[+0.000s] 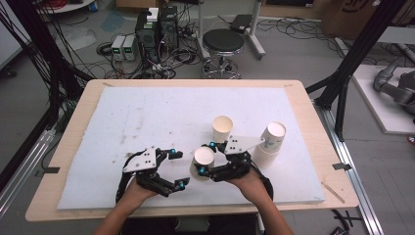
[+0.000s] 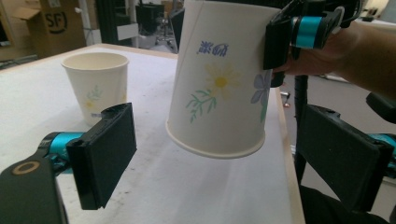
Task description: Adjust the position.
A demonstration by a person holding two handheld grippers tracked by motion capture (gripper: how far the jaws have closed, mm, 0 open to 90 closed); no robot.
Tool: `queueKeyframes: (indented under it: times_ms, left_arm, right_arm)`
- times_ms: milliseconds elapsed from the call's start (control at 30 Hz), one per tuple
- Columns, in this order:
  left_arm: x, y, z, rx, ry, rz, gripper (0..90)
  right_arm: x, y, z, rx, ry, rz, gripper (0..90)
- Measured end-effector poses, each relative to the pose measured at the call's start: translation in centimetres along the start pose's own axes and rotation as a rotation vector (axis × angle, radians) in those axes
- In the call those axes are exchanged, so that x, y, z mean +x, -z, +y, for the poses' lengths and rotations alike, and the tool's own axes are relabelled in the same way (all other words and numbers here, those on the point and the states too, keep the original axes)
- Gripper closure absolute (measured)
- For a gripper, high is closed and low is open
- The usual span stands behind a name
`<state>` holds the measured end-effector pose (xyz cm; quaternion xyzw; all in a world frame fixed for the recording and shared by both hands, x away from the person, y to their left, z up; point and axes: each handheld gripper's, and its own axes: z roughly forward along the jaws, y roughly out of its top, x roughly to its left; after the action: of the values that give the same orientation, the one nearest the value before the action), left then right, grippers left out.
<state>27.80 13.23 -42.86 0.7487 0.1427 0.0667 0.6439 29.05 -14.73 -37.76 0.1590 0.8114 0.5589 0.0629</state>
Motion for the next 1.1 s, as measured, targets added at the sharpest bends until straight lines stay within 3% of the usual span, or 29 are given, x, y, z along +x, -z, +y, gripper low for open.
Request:
queueKeyframes:
  times_ms: [400,733,1100]
  left_arm:
    - [-0.3,-2.2,0.5,0.045,-0.027,-0.015,12.1]
    - [-0.4,-3.2,0.6,0.033,-0.024,-0.033,12.6]
    - [-0.5,-3.3,0.6,0.022,-0.035,-0.065,23.8]
  right_arm:
    - [0.2,-0.1,0.0,0.001,0.005,0.005,34.6]
    - [0.4,-0.1,0.0,-0.012,-0.001,0.026,34.6]
    - [0.4,-0.2,-0.1,-0.030,-0.012,0.060,34.6]
